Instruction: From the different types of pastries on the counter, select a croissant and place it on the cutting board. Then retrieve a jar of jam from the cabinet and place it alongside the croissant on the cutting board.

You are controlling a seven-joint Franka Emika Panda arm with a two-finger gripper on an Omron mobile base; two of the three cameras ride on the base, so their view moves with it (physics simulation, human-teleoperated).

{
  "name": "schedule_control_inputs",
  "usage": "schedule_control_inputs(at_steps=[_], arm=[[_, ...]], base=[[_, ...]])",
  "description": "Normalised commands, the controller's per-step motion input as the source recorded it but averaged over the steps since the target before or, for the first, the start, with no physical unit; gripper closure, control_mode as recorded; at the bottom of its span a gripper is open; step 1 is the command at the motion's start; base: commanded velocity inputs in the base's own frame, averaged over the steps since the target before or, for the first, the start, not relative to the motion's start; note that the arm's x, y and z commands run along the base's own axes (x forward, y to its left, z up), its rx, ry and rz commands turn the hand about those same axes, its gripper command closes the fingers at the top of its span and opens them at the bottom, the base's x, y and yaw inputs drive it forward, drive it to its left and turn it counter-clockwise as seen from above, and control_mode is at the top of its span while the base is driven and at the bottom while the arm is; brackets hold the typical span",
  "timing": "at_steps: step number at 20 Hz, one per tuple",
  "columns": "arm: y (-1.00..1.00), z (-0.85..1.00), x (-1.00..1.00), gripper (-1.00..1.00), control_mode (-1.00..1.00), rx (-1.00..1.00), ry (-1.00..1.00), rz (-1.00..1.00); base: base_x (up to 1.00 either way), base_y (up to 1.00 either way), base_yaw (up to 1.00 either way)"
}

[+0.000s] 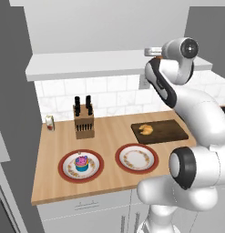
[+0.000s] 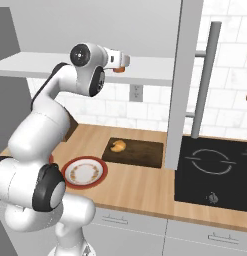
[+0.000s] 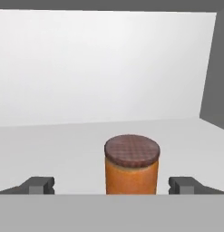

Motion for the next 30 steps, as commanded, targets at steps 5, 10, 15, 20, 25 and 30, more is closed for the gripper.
schedule_control_inputs(at_steps=[5, 10, 15, 20, 25, 30], arm=[[-0.14, -0.17, 0.03, -1.00, -1.00, 0.00, 0.00, 0.00], [-0.09, 0.00, 0.00, -1.00, -1.00, 0.00, 0.00, 0.00], [0.00, -0.24, 0.01, -1.00, -1.00, 0.00, 0.00, 0.00], [0.00, -0.09, 0.10, -1.00, -1.00, 0.00, 0.00, 0.00], [0.00, 0.00, 0.24, -1.00, -1.00, 0.00, 0.00, 0.00], [-0.08, 0.00, 0.27, -1.00, -1.00, 0.00, 0.00, 0.00]], base=[[0.00, 0.00, 0.00], [0.00, 0.00, 0.00], [0.00, 0.00, 0.00], [0.00, 0.00, 0.00], [0.00, 0.00, 0.00], [0.00, 0.00, 0.00]])
